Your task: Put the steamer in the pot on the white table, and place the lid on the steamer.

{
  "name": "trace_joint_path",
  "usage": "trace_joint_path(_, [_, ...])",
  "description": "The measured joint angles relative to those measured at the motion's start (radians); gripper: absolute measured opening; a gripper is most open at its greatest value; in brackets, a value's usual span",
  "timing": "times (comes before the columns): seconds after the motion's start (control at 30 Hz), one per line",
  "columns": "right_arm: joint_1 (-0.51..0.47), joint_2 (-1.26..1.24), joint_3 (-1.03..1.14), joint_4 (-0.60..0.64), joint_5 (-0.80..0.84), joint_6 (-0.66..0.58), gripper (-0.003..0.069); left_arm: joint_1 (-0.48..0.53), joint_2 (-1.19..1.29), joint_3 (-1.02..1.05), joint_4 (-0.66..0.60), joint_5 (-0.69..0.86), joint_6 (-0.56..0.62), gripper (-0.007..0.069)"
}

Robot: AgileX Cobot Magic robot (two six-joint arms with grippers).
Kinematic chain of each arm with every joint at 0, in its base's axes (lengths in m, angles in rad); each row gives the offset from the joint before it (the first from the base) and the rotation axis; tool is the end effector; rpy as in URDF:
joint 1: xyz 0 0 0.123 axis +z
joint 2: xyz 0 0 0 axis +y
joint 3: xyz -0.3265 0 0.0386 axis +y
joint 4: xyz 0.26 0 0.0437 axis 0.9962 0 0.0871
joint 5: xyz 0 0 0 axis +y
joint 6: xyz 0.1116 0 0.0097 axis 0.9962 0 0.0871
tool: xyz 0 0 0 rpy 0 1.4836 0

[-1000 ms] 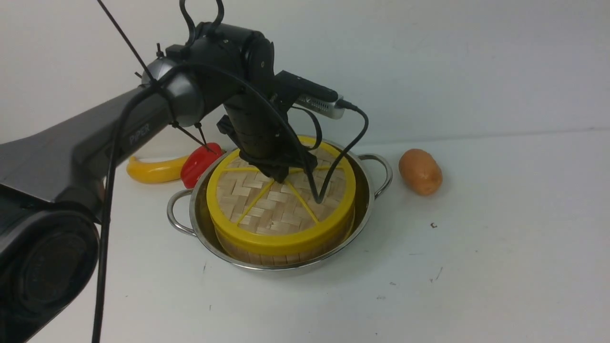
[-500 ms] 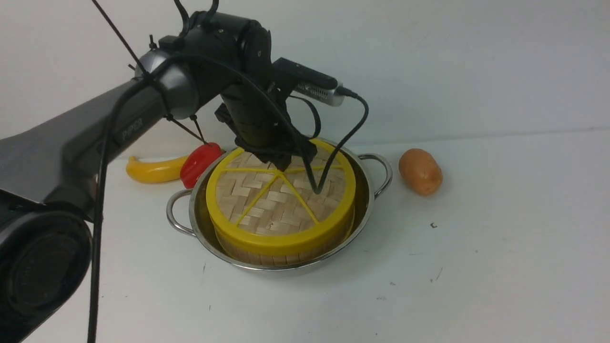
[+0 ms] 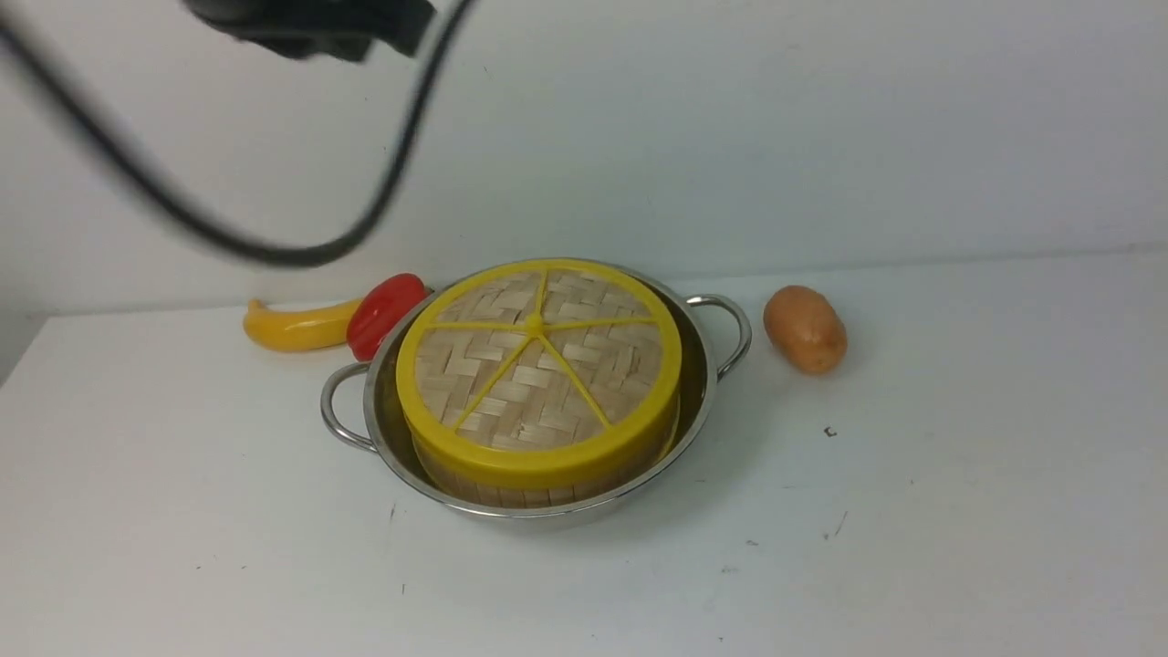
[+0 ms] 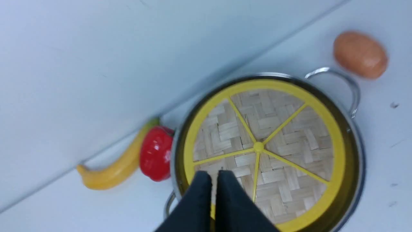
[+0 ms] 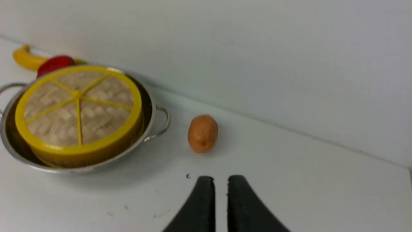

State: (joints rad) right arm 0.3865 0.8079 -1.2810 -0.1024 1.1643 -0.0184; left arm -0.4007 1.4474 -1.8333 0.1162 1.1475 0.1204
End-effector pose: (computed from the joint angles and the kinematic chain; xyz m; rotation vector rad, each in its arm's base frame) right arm 0.1019 0.0301 0.4798 -0.4271 2.1287 0.0854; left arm 0.2898 -0.1099 0.5207 0.5731 2.1636 -0.0073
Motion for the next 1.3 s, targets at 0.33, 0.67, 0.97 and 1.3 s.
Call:
trace_joint_path(0.33, [0.0,-0.545,0.767,0.012,-0.493,0.15,-0.0006,0.0,-0.718,0.84,-0.004,-0.355,-0.076,-0.0022])
trace_joint_path(0.67, [0.0,-0.554,0.826,0.025,-0.514,0.18,0.0001,0.001,-1.152,1.301,-0.05,-0.489,-0.216,-0.0021])
trace_joint_path(0.97, [0.0,-0.553,0.826,0.025,-0.52,0.181,0.0036,0.001,-1.23,1.32,-0.07,-0.506,-0.21,-0.0011])
trace_joint_path(1.3, [0.0,-0.553,0.826,0.026,-0.52,0.181,0.008,0.266,-1.413,1.65,0.059,-0.765,-0.115,0.001])
